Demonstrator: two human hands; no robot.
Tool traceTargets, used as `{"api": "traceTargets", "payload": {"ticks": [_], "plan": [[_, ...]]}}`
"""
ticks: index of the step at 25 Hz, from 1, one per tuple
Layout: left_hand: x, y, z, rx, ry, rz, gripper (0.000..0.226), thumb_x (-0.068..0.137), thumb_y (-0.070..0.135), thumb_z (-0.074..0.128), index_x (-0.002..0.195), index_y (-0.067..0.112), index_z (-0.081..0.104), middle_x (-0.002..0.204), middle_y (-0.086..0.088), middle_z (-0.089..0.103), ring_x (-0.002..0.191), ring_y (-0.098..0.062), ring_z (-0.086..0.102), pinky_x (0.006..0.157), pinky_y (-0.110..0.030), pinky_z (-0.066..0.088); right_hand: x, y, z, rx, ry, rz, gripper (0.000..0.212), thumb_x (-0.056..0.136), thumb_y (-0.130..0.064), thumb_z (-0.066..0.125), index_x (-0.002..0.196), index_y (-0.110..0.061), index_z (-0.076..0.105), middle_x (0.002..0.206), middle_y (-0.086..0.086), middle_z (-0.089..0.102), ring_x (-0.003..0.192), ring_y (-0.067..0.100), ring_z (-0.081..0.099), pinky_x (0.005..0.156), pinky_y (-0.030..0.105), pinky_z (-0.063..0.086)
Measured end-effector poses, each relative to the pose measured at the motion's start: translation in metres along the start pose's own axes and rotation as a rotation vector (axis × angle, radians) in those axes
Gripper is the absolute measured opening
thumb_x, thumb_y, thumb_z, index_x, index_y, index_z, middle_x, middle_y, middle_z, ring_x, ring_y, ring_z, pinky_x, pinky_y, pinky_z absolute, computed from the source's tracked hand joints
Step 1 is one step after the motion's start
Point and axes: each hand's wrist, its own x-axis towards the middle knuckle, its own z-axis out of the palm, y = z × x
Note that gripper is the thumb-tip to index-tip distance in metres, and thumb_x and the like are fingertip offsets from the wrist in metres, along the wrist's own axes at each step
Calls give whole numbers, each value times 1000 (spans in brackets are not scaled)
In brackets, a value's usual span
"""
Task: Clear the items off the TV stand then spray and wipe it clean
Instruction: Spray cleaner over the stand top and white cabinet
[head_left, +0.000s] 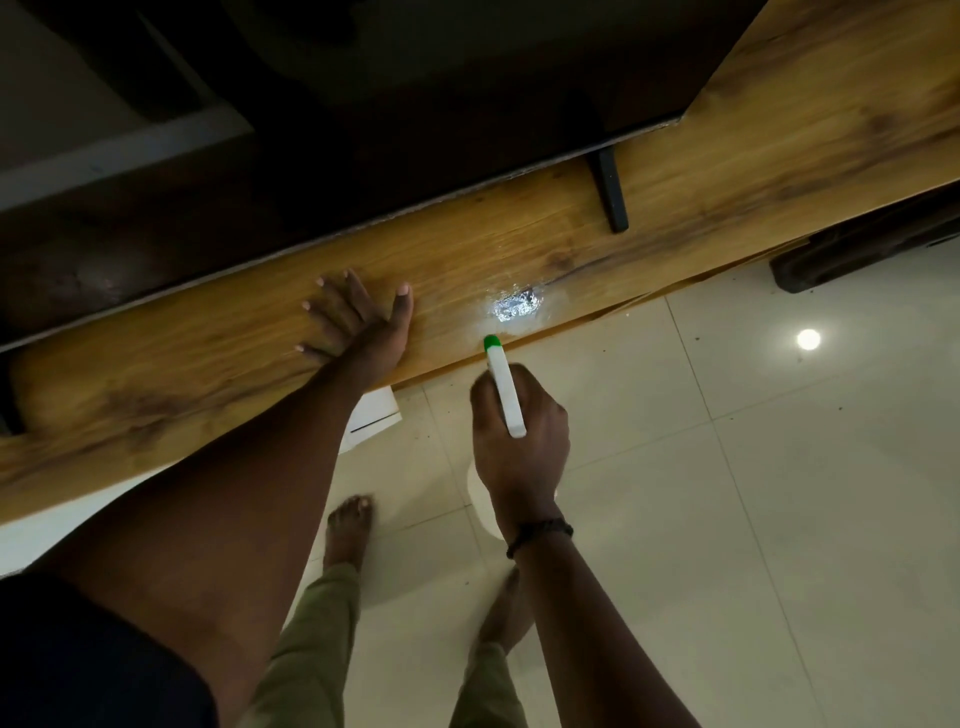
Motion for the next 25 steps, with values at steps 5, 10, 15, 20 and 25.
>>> {"api": "traceTargets", "payload": {"ticks": [5, 10, 15, 20, 25], "plan": [[8, -7, 4, -54, -19, 49, 117, 68, 102, -3, 158, 31, -23, 162, -1, -39, 150, -34, -34, 107, -69, -26, -64, 20, 1, -15, 35, 16, 25, 92, -40, 49, 74, -25, 55, 58, -9, 51, 49, 13, 48, 48, 23, 40], [2, -7, 5, -60, 41, 101, 108, 83, 92, 16, 161, 25, -18, 166, -7, -33, 153, -36, -29, 112, -71, -19, -93, 24, 17, -63, 40, 84, 24, 92, -36, 51, 70, -24, 50, 58, -5, 50, 51, 17, 46, 46, 33, 42], [-14, -114, -36, 62, 235, 309, 97, 91, 81, 25, 165, 23, 1, 172, -7, -10, 158, -35, -5, 122, -61, -1, -100, 25, 33, -6, 95, 240, 31, 84, -37, 49, 66, -12, 46, 59, 12, 48, 53, 28, 41, 51, 32, 34], [-2, -249, -104, 155, 301, 151, 116, 77, 97, 22, 163, 24, -4, 172, -7, -14, 157, -35, -14, 122, -66, -6, -115, 9, 52, -73, 27, 202, 26, 89, -33, 52, 70, -16, 55, 60, 4, 54, 56, 26, 51, 54, 39, 46], [22, -310, -124, 198, 254, 105, 125, 66, 105, 17, 162, 29, -10, 171, -3, -18, 157, -31, -18, 121, -63, -11, -124, -21, 89, -138, -43, 121, 29, 85, -38, 49, 60, -30, 36, 54, -7, 46, 48, 16, 37, 49, 23, 28]]}}
